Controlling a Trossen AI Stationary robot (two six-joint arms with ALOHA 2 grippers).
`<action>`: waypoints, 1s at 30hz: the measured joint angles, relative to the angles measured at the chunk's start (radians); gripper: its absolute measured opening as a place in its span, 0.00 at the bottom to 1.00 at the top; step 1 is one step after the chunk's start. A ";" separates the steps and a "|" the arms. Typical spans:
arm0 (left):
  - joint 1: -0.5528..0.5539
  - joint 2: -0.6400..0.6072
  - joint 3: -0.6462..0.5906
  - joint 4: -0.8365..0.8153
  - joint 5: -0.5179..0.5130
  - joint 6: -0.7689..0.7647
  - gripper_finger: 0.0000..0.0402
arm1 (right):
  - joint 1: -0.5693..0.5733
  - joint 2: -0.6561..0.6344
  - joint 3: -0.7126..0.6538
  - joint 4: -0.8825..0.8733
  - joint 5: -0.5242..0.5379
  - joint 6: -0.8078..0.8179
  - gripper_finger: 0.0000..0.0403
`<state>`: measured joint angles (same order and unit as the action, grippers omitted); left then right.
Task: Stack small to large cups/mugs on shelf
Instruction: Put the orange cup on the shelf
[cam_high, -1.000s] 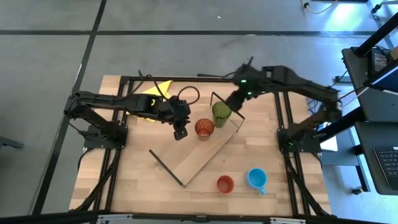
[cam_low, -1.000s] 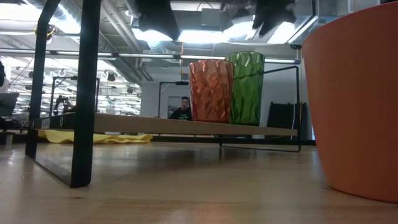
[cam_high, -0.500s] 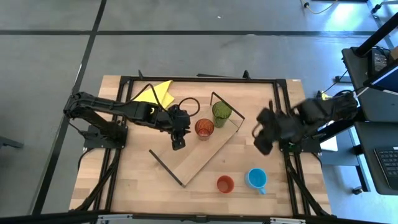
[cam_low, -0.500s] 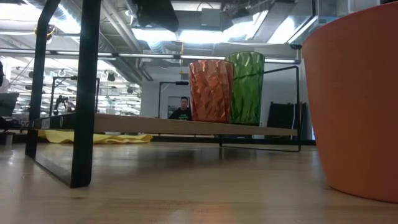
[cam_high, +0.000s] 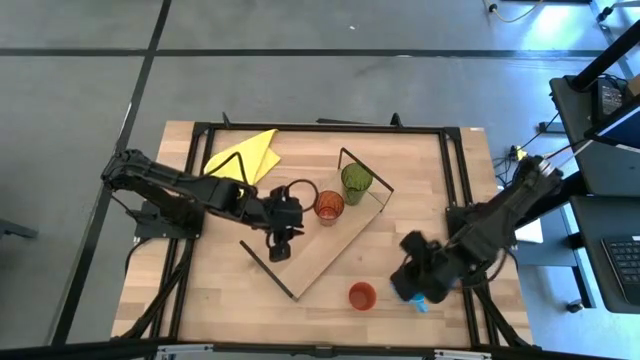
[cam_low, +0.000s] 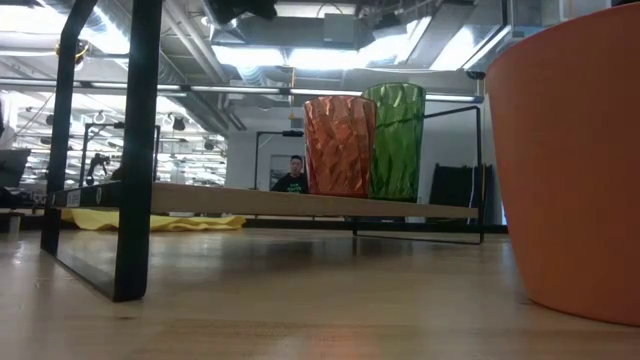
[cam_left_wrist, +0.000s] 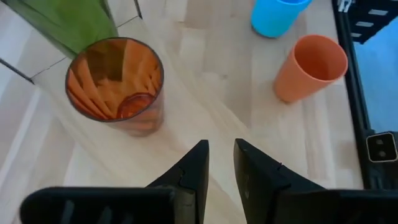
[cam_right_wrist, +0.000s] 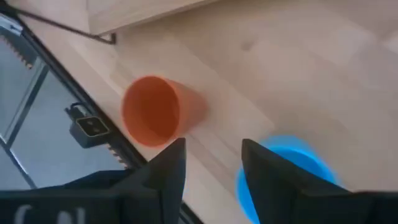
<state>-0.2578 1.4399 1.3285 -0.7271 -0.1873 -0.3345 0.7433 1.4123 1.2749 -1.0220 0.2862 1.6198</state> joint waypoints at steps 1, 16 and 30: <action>-0.010 0.000 0.000 0.000 -0.011 -0.004 0.17 | -0.007 0.027 -0.004 0.047 -0.005 -0.024 0.39; -0.124 0.000 0.000 -0.002 -0.102 -0.083 0.17 | -0.063 0.315 0.110 0.056 -0.103 -0.216 0.39; -0.129 0.000 0.000 -0.006 -0.119 -0.086 0.17 | -0.133 0.402 0.111 0.087 -0.139 -0.277 0.38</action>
<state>-0.3866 1.4395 1.3285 -0.7328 -0.3064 -0.4202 0.6098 1.8141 1.3857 -0.9349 0.1477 1.3430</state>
